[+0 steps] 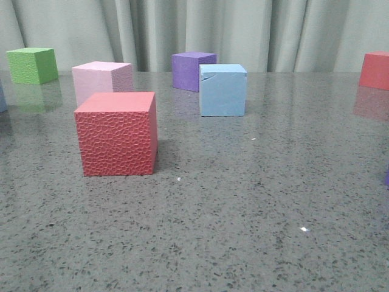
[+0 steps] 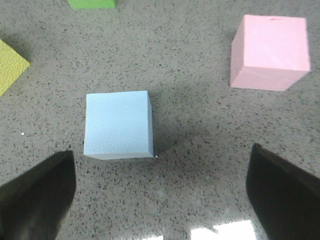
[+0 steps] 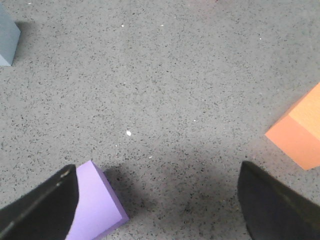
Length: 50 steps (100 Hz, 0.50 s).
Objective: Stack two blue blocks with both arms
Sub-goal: 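Lower the open left gripper around the other light-blue cube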
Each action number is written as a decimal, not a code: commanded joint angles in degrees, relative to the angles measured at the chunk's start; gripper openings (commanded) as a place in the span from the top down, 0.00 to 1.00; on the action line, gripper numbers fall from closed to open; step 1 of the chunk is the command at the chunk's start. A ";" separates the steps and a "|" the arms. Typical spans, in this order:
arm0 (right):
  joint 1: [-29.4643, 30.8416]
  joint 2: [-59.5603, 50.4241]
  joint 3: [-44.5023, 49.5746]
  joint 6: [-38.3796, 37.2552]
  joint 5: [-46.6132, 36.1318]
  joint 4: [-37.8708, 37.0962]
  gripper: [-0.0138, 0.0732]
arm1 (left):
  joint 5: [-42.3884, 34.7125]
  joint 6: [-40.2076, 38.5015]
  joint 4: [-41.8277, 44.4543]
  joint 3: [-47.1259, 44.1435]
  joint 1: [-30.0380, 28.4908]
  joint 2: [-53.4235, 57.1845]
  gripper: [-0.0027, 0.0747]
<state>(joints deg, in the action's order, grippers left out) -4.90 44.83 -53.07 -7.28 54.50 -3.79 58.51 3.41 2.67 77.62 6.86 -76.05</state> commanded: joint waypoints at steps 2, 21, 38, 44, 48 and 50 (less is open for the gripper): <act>0.39 -0.20 -1.26 0.55 -3.63 -1.04 0.11 | -3.13 0.09 0.32 3.30 -1.45 -1.20 0.11; 0.39 -0.20 -1.26 0.55 -3.63 -1.04 0.11 | -3.02 3.29 0.19 4.26 -5.14 -4.69 0.11; 0.39 -0.20 -1.26 0.55 -3.97 -1.04 0.11 | -3.02 9.00 -3.42 4.30 -6.20 -6.91 0.11; 0.39 -0.20 -1.26 0.55 -4.13 -1.04 0.11 | -3.26 9.07 -4.13 4.30 -6.20 -7.53 0.11; 0.39 -0.20 -1.26 0.55 -4.13 -1.04 0.11 | -3.26 9.07 -4.40 4.30 -6.20 -8.03 0.11; 0.39 -0.20 -1.26 0.55 -4.13 -1.04 0.11 | -3.40 9.07 -4.40 4.40 -6.20 -8.24 0.11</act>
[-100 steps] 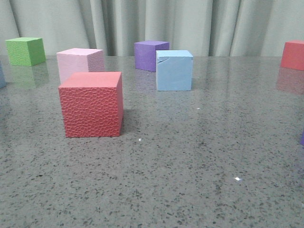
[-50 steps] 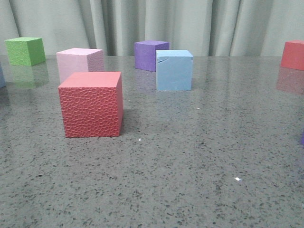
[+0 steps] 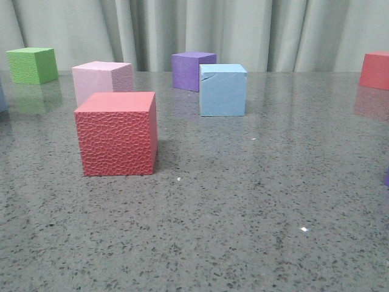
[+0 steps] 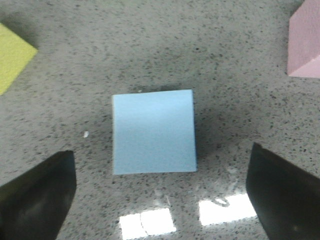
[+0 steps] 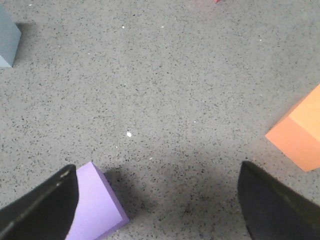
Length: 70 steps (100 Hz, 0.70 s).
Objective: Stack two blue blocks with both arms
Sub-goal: 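Lower the open left gripper around the other light-blue cube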
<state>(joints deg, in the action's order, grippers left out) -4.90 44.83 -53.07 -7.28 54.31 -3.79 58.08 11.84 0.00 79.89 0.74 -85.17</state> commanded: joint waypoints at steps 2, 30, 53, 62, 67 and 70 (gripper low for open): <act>0.39 -0.20 -1.26 0.55 -3.94 -1.04 0.11 | -3.07 0.64 -1.73 2.13 -0.07 0.62 0.11; 0.39 -0.20 -1.26 0.55 -3.94 -1.04 0.11 | -3.42 0.64 -1.73 2.13 -0.07 -2.64 0.11; 0.39 -0.20 -1.26 0.55 -3.90 -1.04 0.11 | -3.88 0.64 -1.73 2.13 -0.07 -4.73 0.11; 0.39 -0.20 -1.26 0.55 -3.72 -1.04 0.11 | -4.11 0.64 -1.73 2.13 -0.07 -5.31 0.11; 0.39 -0.20 -1.26 0.55 -3.72 -1.04 0.11 | -4.38 0.54 -1.73 2.13 -0.07 -5.61 0.11; 0.39 -0.20 -1.26 0.55 -3.67 -1.04 0.11 | -4.56 0.54 -1.73 2.13 -0.07 -5.89 0.11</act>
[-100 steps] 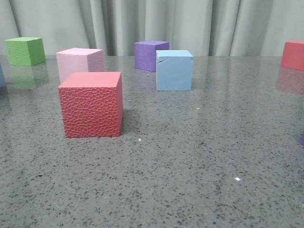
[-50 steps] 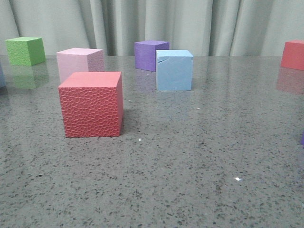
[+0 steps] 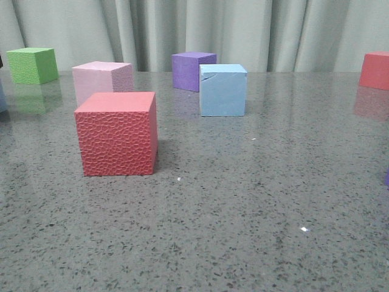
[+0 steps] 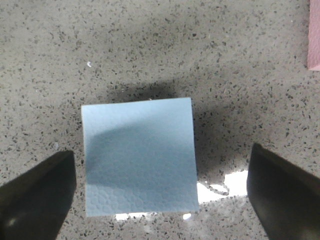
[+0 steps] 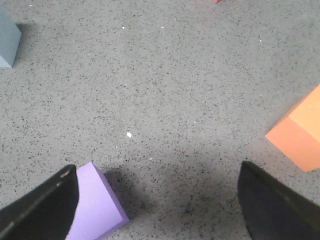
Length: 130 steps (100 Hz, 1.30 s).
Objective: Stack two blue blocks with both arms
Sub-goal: 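Lower the open left gripper around the other light-blue cube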
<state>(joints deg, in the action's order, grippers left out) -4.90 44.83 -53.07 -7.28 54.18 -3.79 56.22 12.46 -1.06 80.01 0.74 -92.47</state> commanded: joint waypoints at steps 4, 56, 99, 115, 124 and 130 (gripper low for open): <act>0.39 -0.20 -1.26 0.55 -3.47 -1.04 0.11 | -2.69 -0.08 -0.67 2.01 -0.07 0.95 0.11; 0.39 -0.20 -1.26 0.55 -2.69 -1.04 0.11 | -2.93 -0.20 -0.67 2.01 -0.18 -2.35 0.11; 0.39 -0.20 -1.26 0.55 -2.46 -1.04 0.11 | -2.93 -0.20 -0.67 2.01 -0.18 -3.61 0.12; 0.39 -0.20 -1.26 0.55 -2.46 -1.04 0.11 | -2.93 -0.20 -0.67 2.01 -0.18 -3.61 0.22; 0.39 -0.20 -1.26 0.55 -2.46 -1.04 0.11 | -2.93 -0.20 -0.42 2.01 -0.18 -3.61 0.32; 0.39 -0.20 -1.26 0.55 -2.46 -1.04 0.11 | -2.93 -0.20 -0.02 2.01 -0.18 -3.61 0.39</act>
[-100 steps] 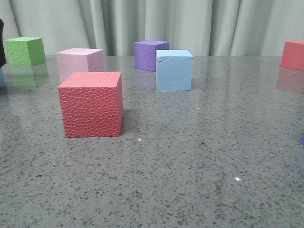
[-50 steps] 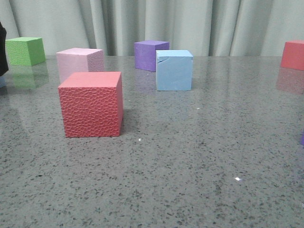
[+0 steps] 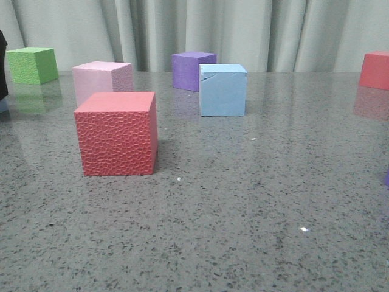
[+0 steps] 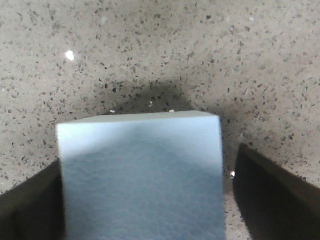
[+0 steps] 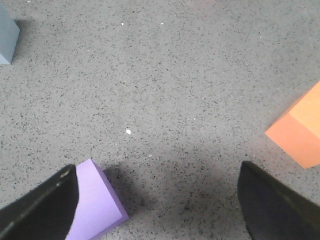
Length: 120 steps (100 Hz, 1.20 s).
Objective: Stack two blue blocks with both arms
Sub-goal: 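Lower the open left gripper around the other light-blue cube, then lift the light-blue cube with the left gripper toward the placed cube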
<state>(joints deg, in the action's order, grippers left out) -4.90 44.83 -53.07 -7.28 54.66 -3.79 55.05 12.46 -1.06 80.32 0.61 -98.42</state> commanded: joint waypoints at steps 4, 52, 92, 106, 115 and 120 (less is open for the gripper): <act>0.39 -0.20 -1.26 0.55 -2.94 -1.04 0.11 | -1.76 -0.20 0.15 1.70 -0.05 2.34 0.44; 0.39 -0.20 -1.26 0.55 -2.94 -1.04 0.11 | 3.60 -0.20 0.17 5.35 -0.05 2.72 0.59; 0.39 -0.20 -1.26 0.55 -2.94 -1.04 0.11 | 14.56 -0.20 -4.81 19.59 3.64 2.72 0.59; 0.39 -0.20 -1.26 0.55 -2.94 -1.04 0.11 | 16.68 -0.20 -5.18 23.89 7.94 2.62 0.59; 0.39 -0.20 -1.26 0.55 -2.94 -1.04 0.11 | 16.35 -0.20 -5.18 25.78 11.19 2.62 0.59; 0.39 -0.20 -1.26 0.55 -2.94 -1.04 0.11 | 15.93 -0.20 -5.18 26.81 12.94 2.41 0.59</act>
<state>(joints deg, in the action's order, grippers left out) -4.90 44.83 -53.07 -7.28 54.70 -3.79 71.50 12.46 -4.90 103.76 10.51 -98.42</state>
